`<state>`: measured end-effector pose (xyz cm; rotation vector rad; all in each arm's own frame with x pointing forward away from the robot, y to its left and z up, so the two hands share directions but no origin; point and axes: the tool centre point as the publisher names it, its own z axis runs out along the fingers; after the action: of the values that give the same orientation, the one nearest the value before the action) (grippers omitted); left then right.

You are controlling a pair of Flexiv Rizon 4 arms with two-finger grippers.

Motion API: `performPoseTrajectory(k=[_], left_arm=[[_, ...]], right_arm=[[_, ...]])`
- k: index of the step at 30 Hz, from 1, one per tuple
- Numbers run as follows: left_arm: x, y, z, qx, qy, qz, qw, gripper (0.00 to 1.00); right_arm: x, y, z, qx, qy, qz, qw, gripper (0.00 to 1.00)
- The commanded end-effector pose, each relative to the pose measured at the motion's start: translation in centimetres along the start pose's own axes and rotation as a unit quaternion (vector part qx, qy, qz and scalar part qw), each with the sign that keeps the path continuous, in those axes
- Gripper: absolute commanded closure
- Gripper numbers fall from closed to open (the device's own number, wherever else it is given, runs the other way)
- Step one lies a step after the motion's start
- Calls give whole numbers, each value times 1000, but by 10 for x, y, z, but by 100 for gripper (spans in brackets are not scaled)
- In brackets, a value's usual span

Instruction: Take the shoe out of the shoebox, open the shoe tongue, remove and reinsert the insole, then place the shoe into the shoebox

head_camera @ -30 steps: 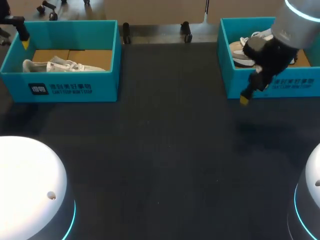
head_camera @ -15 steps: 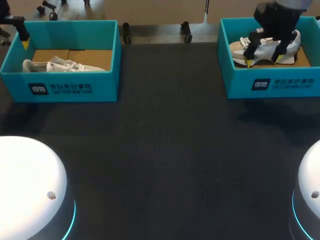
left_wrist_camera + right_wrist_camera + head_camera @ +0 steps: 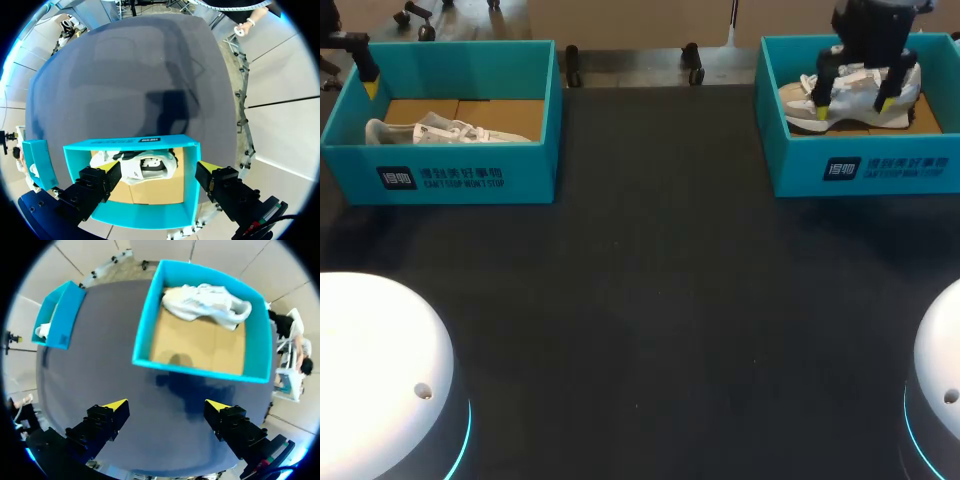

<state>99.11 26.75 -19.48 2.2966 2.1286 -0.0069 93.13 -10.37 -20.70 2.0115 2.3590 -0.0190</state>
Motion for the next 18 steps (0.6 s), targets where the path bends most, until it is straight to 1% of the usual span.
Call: performPoseTrajectory(k=[1, 2, 3, 4, 18], left_arm=[[0, -1, 0, -1, 1, 0, 1000, 0], [0, -1, 0, -1, 1, 0, 1000, 0], [0, -1, 0, -1, 1, 0, 1000, 0], [0, -1, 0, -1, 1, 0, 1000, 0], [0, -1, 0, -1, 1, 0, 1000, 0]], right_arm=[[-16, 25, -14, 13, -39, 6, 999, 0], [-22, 29, -15, 12, -47, 10, 999, 0], [-30, 33, -15, 18, -56, 29, 998, 0], [-39, 37, -13, 28, -51, 44, 997, 0], [-39, 37, -13, 28, -51, 44, 997, 0]])
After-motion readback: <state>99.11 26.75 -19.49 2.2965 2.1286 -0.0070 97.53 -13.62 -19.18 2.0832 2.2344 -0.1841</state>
